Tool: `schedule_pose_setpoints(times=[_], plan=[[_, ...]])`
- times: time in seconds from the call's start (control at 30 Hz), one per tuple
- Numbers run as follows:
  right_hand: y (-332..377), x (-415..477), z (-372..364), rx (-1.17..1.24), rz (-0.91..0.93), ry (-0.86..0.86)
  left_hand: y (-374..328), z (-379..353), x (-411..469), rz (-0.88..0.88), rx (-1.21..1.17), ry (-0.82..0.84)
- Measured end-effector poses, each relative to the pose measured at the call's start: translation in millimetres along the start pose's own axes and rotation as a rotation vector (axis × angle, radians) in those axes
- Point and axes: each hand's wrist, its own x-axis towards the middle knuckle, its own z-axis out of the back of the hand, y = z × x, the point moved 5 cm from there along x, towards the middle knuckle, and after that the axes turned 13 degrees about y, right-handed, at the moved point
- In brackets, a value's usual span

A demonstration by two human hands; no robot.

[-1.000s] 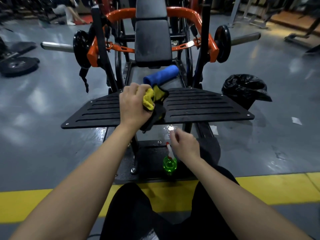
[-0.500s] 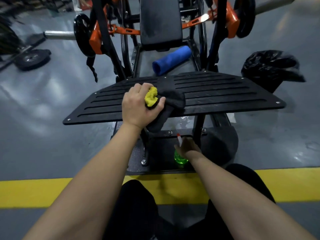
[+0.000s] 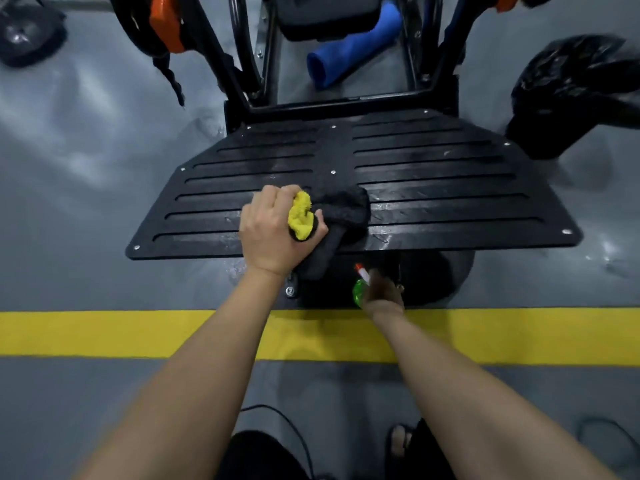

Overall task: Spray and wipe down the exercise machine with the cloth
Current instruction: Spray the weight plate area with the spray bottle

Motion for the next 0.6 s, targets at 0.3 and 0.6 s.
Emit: schedule_pose_setpoints(times=[0.3,0.6], plan=[[28,-212,87,-0.028,0.088,0.034,-63,113,0,0.537,-0.462,0.457],[59,-396,250,-0.098,0.251,-0.114,-205,140,-43,1.031,-1.066,0.280]])
